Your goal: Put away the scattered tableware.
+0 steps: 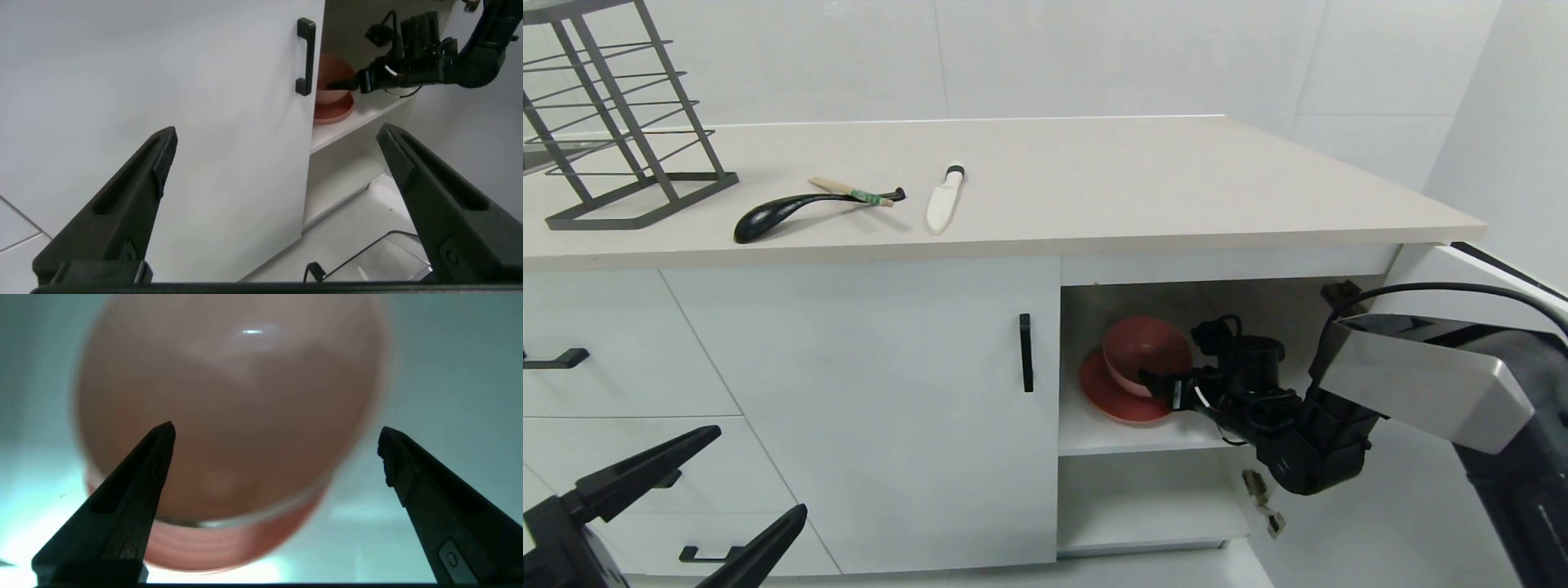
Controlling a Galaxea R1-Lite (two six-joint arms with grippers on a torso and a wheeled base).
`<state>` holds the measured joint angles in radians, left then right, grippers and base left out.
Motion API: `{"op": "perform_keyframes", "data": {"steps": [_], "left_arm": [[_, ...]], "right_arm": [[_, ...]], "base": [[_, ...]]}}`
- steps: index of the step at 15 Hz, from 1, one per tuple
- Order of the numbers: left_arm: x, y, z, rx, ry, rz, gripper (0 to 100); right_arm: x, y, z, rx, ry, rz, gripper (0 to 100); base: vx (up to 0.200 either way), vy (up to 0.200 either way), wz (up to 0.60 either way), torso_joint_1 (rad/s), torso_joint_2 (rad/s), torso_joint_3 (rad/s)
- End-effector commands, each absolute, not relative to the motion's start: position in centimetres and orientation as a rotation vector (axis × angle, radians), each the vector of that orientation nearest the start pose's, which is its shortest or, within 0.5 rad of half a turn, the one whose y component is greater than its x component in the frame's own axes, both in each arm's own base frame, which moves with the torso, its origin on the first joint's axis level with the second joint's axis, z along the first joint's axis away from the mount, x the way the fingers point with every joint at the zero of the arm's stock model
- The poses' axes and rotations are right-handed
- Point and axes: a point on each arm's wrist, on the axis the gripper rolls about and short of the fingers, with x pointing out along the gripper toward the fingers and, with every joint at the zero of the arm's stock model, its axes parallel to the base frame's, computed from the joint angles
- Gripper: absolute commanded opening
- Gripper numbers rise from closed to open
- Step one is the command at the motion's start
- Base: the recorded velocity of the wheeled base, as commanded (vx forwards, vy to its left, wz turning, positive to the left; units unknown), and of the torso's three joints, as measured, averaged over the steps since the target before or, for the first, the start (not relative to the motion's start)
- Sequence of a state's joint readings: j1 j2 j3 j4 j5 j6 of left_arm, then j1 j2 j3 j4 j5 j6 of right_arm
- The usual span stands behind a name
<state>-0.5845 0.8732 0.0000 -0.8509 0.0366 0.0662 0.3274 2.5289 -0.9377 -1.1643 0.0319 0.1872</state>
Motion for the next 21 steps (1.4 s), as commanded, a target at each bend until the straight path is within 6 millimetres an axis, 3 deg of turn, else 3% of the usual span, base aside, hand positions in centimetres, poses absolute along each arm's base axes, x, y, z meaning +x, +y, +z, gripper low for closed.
{"op": "perform_keyframes", "data": {"steps": [1,4,6,8,13,14,16,19,20,21], "left_arm": [[6.8,-4.4,14.2,0.073,0.009,-0.548,100],[6.8,-4.5,14.1,0.075,0.014,-0.553,100],[6.8,-4.5,14.2,0.074,0.013,-0.558,100],[6.8,-4.5,14.2,0.073,0.013,-0.558,100],[6.8,-4.5,14.2,0.070,0.004,-0.556,100],[6.7,-4.4,14.2,0.069,0.006,-0.554,100],[6.8,-4.3,14.2,0.039,0.016,-0.539,100],[6.9,-4.1,14.1,-0.009,0.034,-0.506,100],[6.9,-4.1,14.1,-0.009,0.034,-0.506,100],[6.8,-3.7,14.0,-0.005,0.044,-0.466,100]], "right_arm": [[38.7,13.5,-4.1,0.120,0.445,0.320,100],[37.0,14.8,-0.8,0.119,0.391,0.372,100],[33.7,15.3,2.0,0.110,0.380,0.418,100],[31.1,15.1,3.3,0.106,0.374,0.442,100],[27.9,14.2,4.4,0.102,0.325,0.465,100],[25.6,14.1,5.3,0.080,0.311,0.498,100],[22.2,13.1,7.7,0.082,0.268,0.508,100],[18.9,11.0,11.4,0.082,0.143,0.501,100],[18.9,11.0,11.4,0.082,0.143,0.501,100],[17.0,9.6,12.7,0.071,0.100,0.480,100]], "base": [[0.000,0.000,0.00,0.000,0.00,0.000],[0.000,0.000,0.00,0.000,0.00,0.000],[0.000,0.000,0.00,0.000,0.00,0.000],[0.000,0.000,0.00,0.000,0.00,0.000],[0.000,0.000,0.00,0.000,0.00,0.000],[0.000,0.000,0.00,0.000,0.00,0.000],[0.000,0.000,0.00,0.000,0.00,0.000],[0.000,0.000,0.00,0.000,0.00,0.000],[0.000,0.000,0.00,0.000,0.00,0.000],[0.000,0.000,0.00,0.000,0.00,0.000]]}}
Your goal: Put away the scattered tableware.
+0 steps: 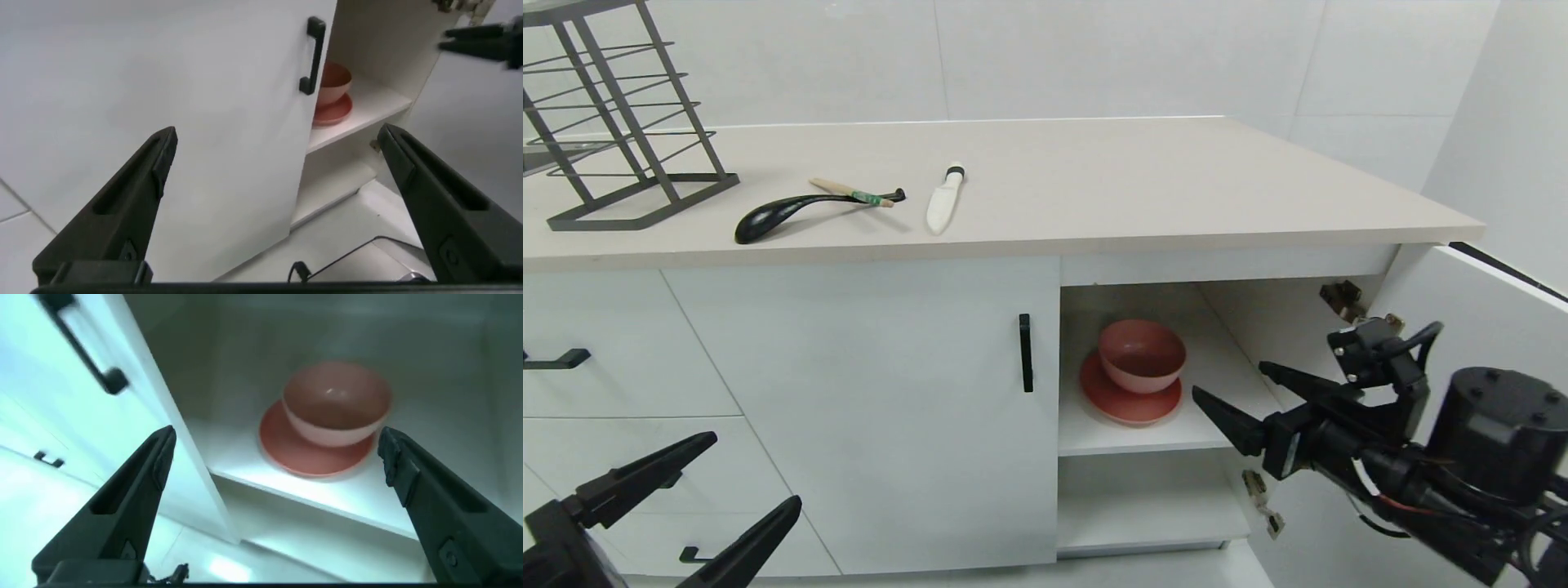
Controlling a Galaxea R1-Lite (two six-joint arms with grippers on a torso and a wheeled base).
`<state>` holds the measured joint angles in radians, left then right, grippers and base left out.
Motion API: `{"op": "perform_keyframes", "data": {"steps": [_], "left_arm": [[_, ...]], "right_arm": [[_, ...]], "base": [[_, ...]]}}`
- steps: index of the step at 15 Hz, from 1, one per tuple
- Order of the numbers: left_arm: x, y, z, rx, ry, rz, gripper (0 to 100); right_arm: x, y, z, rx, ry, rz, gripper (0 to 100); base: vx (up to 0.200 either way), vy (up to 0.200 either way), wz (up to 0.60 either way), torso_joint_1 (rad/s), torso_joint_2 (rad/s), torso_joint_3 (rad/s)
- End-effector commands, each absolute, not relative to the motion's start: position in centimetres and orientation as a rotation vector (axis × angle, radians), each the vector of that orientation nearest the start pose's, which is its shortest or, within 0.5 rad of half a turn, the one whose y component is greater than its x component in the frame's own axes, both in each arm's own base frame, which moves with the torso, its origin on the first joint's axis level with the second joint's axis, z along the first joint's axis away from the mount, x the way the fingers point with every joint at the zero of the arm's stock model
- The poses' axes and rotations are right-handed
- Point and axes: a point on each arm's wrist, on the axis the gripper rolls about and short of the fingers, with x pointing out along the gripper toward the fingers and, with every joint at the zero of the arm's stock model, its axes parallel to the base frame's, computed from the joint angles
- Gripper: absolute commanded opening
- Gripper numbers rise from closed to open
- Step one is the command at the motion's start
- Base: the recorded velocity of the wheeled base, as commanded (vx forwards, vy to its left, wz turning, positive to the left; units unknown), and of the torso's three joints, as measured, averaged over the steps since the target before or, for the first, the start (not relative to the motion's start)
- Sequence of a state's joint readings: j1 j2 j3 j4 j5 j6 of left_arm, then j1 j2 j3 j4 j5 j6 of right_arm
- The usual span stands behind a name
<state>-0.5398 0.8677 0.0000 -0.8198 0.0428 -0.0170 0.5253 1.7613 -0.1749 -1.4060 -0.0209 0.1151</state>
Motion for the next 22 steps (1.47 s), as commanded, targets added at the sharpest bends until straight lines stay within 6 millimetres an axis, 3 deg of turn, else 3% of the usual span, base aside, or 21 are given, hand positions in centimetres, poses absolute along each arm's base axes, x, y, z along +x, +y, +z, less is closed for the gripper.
{"op": "perform_keyframes", "data": {"steps": [1,4,7,12,14,17,20,22], "left_arm": [[6.3,-3.3,13.9,-0.007,0.040,-0.449,100],[3.0,-1.1,13.3,-0.020,-0.040,-0.328,100],[-0.1,0.1,12.3,-0.032,-0.149,-0.232,100],[-1.4,0.4,10.6,-0.027,-0.158,-0.157,100],[-1.5,0.4,9.9,-0.021,-0.117,-0.141,100],[-1.5,0.4,9.3,-0.011,-0.059,-0.143,100],[-1.5,0.4,8.6,-0.003,0.013,-0.133,100],[-1.5,0.2,8.3,0.024,0.038,-0.036,100]], "right_arm": [[15.9,8.7,13.7,0.064,0.066,0.470,100],[12.3,5.6,16.3,0.066,-0.059,0.400,100],[8.6,3.4,17.0,-0.003,-0.093,0.350,100],[3.7,0.9,17.0,-0.067,-0.201,0.227,100],[1.4,0.3,16.5,-0.074,-0.265,0.181,100],[-3.0,0.3,13.9,-0.111,-0.356,0.113,100],[-3.0,0.3,11.8,-0.110,-0.312,0.106,100],[-2.3,0.3,9.5,-0.115,-0.174,0.097,100]], "base": [[0.000,0.000,0.00,0.000,0.00,0.000],[0.000,0.000,0.00,0.000,0.00,0.000],[0.000,0.000,0.00,0.000,0.00,0.000],[0.000,0.000,0.00,0.000,0.00,0.000],[0.000,0.000,0.00,0.000,0.00,0.000],[0.000,0.000,0.00,0.000,0.00,0.000],[0.000,0.000,0.00,0.000,0.00,0.000],[0.000,0.000,0.00,0.000,0.00,0.000]]}}
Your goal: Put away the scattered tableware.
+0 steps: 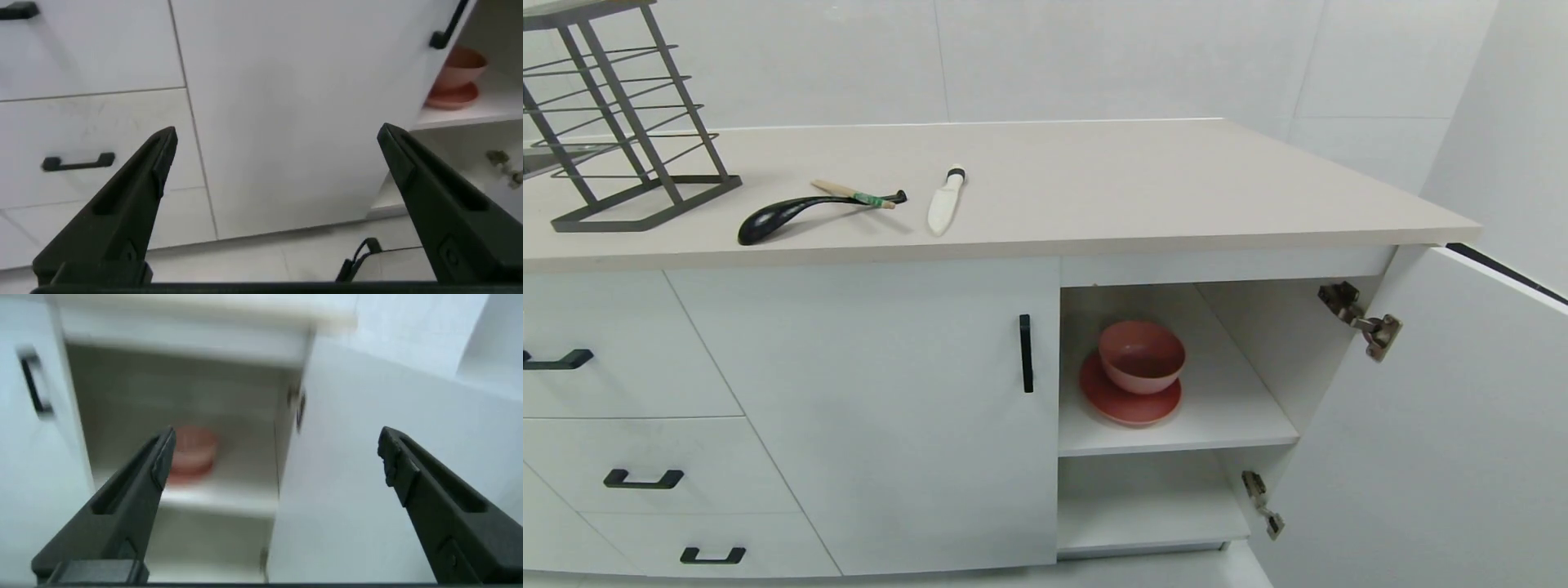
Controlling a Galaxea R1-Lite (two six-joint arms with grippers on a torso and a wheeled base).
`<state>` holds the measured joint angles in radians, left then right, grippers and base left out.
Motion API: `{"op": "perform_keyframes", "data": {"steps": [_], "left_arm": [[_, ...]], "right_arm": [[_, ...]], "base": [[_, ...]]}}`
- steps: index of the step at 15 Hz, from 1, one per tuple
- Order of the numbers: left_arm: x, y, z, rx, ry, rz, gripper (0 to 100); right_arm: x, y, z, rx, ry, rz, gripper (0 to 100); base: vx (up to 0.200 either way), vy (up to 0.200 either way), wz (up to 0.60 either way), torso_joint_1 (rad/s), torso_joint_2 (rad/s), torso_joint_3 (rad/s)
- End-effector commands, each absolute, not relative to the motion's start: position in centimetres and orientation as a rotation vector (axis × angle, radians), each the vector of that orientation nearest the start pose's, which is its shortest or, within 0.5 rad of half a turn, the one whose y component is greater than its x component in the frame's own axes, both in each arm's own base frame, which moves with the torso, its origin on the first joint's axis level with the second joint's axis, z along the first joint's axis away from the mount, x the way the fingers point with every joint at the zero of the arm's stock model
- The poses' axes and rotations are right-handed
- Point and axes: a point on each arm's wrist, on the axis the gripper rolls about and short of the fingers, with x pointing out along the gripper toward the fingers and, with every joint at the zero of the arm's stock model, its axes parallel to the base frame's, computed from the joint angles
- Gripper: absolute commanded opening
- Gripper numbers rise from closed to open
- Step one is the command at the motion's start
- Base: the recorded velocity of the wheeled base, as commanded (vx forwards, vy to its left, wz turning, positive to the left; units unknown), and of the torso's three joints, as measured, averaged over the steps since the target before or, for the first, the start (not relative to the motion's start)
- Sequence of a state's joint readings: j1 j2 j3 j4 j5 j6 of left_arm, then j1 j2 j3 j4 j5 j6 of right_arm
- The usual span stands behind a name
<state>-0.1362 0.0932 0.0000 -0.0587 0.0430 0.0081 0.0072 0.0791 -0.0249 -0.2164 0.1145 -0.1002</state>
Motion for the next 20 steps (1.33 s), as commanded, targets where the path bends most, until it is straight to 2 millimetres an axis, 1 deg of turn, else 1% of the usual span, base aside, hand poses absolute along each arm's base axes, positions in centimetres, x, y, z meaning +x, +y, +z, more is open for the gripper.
{"op": "perform_keyframes", "data": {"steps": [1,2,4,6,7,8,20], "left_arm": [[-1.8,0.1,8.2,0.031,0.006,0.023,100],[-2.1,0.1,8.2,0.030,-0.031,0.050,100],[-2.3,0.1,8.1,0.016,-0.049,0.042,100],[-2.3,-0.1,7.5,0.012,0.011,-0.023,100],[-2.3,-0.1,7.5,0.011,0.004,-0.035,100],[-2.3,-0.1,7.5,0.012,0.001,-0.040,100],[-2.3,-0.1,7.5,0.008,0.001,-0.044,100]], "right_arm": [[-2.2,0.2,8.6,-0.111,-0.084,0.098,100],[-2.1,0.2,7.9,-0.094,-0.015,0.096,100],[-2.1,0.2,7.9,-0.077,-0.017,0.090,100],[-2.1,0.1,7.6,-0.036,0.013,0.046,100],[-2.1,0.1,7.6,-0.024,0.016,0.039,100],[-2.1,0.1,7.6,0.000,0.018,0.034,100],[-2.1,0.1,7.6,0.003,0.022,0.034,100]], "base": [[0.000,0.000,0.00,0.000,0.00,0.000],[0.000,0.000,0.00,0.000,0.00,0.000],[0.000,0.000,0.00,0.000,0.00,0.000],[0.000,0.000,0.00,0.000,0.00,0.000],[0.000,0.000,0.00,0.000,0.00,0.000],[-0.200,0.000,0.00,0.002,0.00,0.002],[-0.200,0.000,0.00,0.004,0.00,0.001]]}}
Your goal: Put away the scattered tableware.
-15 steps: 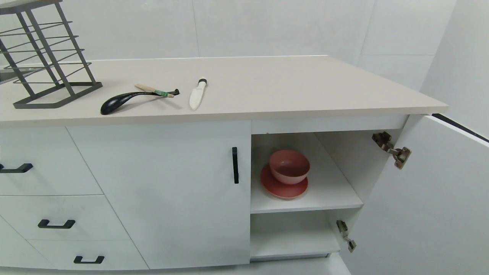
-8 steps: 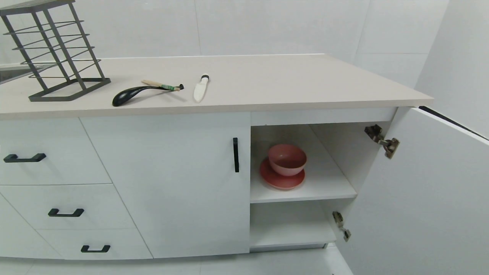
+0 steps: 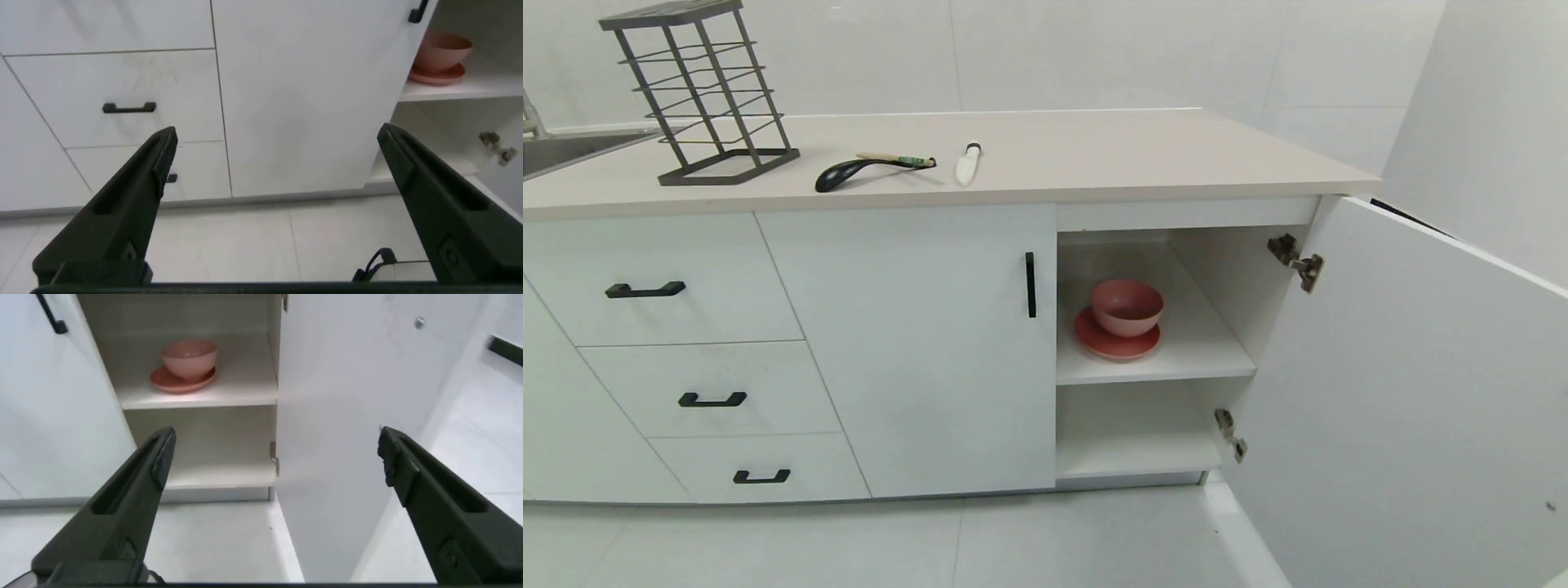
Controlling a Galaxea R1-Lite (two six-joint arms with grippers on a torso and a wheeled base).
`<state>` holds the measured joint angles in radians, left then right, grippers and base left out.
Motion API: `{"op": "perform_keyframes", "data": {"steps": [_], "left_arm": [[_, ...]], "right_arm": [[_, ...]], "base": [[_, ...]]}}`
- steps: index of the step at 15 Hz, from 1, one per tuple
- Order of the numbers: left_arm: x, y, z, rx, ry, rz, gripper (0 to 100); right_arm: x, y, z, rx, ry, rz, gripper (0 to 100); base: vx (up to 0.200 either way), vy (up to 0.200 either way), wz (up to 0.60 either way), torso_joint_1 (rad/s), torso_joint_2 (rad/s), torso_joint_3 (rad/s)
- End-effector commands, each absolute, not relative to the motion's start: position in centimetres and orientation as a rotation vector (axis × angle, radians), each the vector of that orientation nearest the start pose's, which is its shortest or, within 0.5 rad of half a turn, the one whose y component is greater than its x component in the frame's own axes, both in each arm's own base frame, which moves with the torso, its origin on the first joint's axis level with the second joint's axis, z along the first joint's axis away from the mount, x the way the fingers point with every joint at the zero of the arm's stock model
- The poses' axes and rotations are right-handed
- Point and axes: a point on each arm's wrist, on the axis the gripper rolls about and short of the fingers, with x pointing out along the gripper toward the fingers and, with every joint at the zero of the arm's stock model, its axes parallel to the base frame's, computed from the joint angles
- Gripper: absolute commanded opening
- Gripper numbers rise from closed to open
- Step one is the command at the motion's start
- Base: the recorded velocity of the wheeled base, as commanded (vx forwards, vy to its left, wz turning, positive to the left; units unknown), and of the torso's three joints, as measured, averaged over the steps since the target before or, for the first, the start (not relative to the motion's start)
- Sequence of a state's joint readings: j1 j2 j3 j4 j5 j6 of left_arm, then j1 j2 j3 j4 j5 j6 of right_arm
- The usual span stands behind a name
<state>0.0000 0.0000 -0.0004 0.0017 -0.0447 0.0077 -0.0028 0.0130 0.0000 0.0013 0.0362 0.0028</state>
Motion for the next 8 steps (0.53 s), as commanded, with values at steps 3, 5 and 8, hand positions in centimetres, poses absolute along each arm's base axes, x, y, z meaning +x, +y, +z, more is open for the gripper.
{"op": "perform_keyframes", "data": {"steps": [3,5,8], "left_arm": [[-2.28,-0.10,7.53,0.008,0.001,-0.044,100],[-2.28,-0.10,7.53,0.008,0.001,-0.044,100],[-2.28,-0.10,7.53,0.008,0.001,-0.044,100]], "right_arm": [[-2.13,0.08,7.56,0.005,0.023,0.034,100],[-2.13,0.09,7.56,0.008,0.023,0.035,100],[-2.13,0.09,7.56,0.008,0.023,0.035,100]], "base": [[-0.133,0.000,0.00,0.002,0.00,0.003],[0.000,0.000,-0.60,-0.002,0.01,0.002],[0.000,0.000,-0.60,0.004,0.00,0.001]]}}
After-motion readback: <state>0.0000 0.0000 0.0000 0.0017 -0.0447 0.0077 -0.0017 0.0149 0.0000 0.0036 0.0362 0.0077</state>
